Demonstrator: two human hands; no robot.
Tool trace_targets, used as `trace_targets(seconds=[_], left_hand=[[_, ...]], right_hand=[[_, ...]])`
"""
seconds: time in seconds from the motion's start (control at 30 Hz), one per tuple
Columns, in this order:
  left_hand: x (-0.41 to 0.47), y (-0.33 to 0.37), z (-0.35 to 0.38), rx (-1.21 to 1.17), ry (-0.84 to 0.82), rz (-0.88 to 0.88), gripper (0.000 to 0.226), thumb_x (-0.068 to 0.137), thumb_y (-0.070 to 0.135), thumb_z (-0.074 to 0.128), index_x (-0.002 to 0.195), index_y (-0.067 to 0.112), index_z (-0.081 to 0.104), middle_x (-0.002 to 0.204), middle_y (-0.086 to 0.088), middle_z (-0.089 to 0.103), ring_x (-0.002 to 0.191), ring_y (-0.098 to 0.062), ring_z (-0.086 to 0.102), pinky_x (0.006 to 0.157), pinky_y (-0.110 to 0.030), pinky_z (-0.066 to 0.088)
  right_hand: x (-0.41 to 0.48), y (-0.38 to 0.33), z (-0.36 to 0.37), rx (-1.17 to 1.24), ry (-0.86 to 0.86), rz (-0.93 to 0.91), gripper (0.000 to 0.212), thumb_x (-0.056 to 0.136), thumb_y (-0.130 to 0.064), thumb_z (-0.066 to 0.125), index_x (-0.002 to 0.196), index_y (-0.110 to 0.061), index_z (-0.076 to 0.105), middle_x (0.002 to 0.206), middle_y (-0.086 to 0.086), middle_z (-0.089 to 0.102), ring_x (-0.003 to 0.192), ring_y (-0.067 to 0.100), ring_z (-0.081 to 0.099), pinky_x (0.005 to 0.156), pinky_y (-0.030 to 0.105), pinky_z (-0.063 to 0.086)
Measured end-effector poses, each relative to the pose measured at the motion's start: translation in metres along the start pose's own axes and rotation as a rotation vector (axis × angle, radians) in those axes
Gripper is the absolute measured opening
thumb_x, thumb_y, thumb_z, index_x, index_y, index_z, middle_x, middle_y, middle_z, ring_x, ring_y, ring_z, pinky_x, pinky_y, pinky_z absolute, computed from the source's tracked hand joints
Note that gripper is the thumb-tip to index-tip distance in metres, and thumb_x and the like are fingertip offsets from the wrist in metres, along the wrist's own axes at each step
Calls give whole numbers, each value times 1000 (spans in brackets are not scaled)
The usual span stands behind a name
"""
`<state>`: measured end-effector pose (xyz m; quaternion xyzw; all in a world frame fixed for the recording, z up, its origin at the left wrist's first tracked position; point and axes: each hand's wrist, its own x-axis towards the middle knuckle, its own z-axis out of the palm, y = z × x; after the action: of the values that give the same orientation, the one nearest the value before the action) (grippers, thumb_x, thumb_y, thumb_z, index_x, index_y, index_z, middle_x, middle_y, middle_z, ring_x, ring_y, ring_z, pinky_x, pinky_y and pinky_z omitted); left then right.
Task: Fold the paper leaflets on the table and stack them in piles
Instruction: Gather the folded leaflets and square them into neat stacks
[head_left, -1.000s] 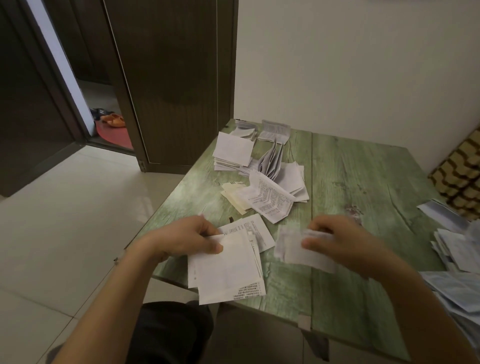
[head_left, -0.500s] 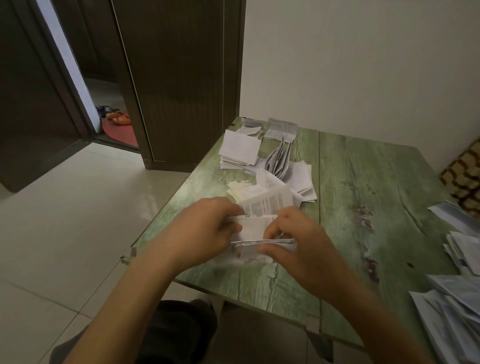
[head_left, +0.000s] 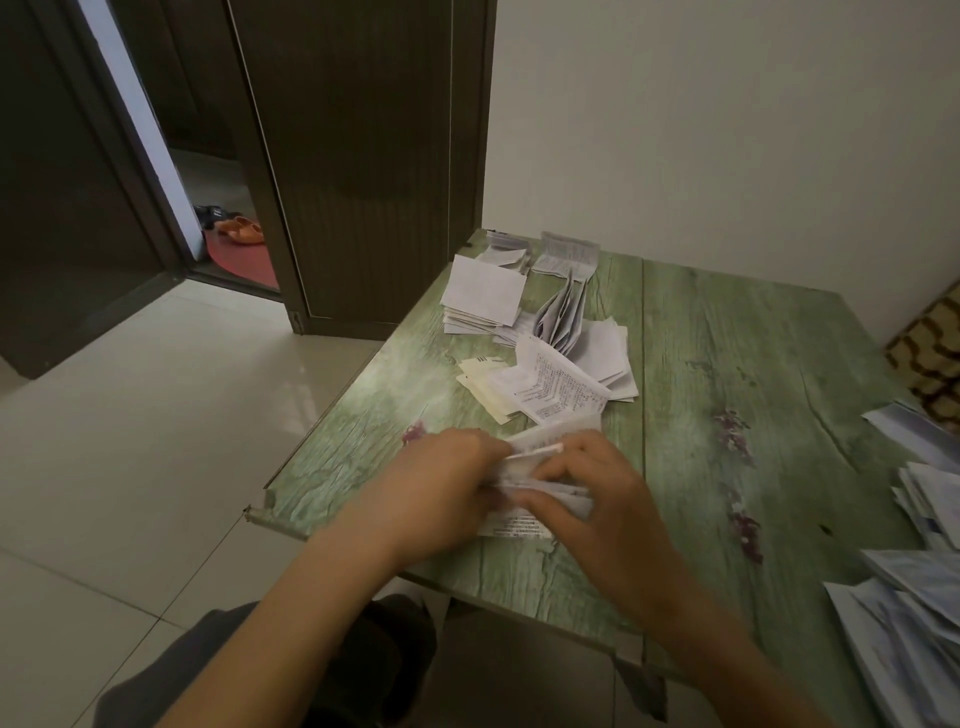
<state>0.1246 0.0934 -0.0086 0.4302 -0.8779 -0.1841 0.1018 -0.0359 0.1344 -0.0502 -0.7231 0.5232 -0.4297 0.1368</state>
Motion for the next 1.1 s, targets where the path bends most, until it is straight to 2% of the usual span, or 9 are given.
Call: trace_targets(seconds=[0.17, 0.3, 0.37, 0.43, 0.53, 0.63, 0.8, 0.93, 1.1], left_hand=[[-2, 4, -8, -707, 246, -156, 16, 82, 17, 69, 79, 30, 60, 74, 16, 66, 68, 1, 64, 57, -12, 49], [3, 20, 6, -1010, 378, -135, 30, 80, 12, 69, 106, 22, 57, 85, 13, 68, 73, 0, 67, 59, -14, 52], [5, 26, 20, -982, 341, -99, 52, 85, 13, 65, 126, 29, 35, 94, 21, 60, 80, 6, 65, 65, -18, 55], [6, 25, 31, -878, 310, -96, 62, 90, 18, 60, 133, 34, 18, 95, 26, 56, 82, 10, 63, 74, -23, 56], [7, 19, 32, -687, 347, -108, 33, 89, 26, 62, 112, 35, 40, 97, 24, 57, 83, 16, 56, 73, -12, 51], [9, 18, 27, -889, 421, -140, 28, 83, 18, 68, 93, 36, 49, 88, 24, 60, 79, 17, 58, 64, -7, 48], [13, 24, 40, -1072, 422, -137, 31, 84, 5, 65, 99, 29, 54, 90, 14, 65, 79, 8, 64, 64, -9, 49], [14, 26, 49, -1141, 386, -95, 41, 82, -1, 66, 115, 20, 55, 106, 3, 68, 98, -7, 66, 82, -26, 55], [17, 25, 51, -1148, 444, -156, 52, 73, -2, 74, 111, 24, 50, 105, 7, 64, 90, 2, 64, 70, -13, 51]], right_hand=[[7, -19, -9, 317, 365, 334, 60, 66, -17, 82, 111, -27, 43, 112, -9, 52, 99, -1, 53, 76, 7, 45], [15, -21, -11, 951, 238, 576, 71, 69, -24, 72, 132, -13, 42, 119, 4, 63, 104, 18, 64, 84, 33, 56], [15, -22, -6, 864, 214, 559, 46, 83, -16, 64, 126, -14, 50, 111, 5, 68, 100, 18, 67, 82, 35, 56], [16, -22, -3, 664, 255, 480, 34, 89, -9, 58, 122, -19, 52, 108, -4, 67, 98, 4, 65, 79, 21, 55], [18, -19, -10, 541, 100, 369, 35, 90, -2, 55, 119, -20, 50, 110, -11, 63, 94, -9, 60, 73, 6, 47], [21, -18, -17, 518, -9, 310, 34, 90, -2, 56, 110, -29, 53, 107, -16, 62, 95, -11, 60, 74, 5, 46], [10, -12, -7, 647, 72, 365, 37, 90, -13, 56, 118, -34, 44, 113, -14, 61, 100, -6, 61, 75, 10, 49], [2, -15, 3, 684, 70, 391, 55, 87, -20, 54, 133, -34, 29, 121, -21, 51, 100, -17, 54, 75, 5, 45], [5, -6, -5, 721, 189, 424, 53, 83, -37, 45, 136, -26, 39, 123, -9, 56, 103, -2, 60, 75, 14, 51]])
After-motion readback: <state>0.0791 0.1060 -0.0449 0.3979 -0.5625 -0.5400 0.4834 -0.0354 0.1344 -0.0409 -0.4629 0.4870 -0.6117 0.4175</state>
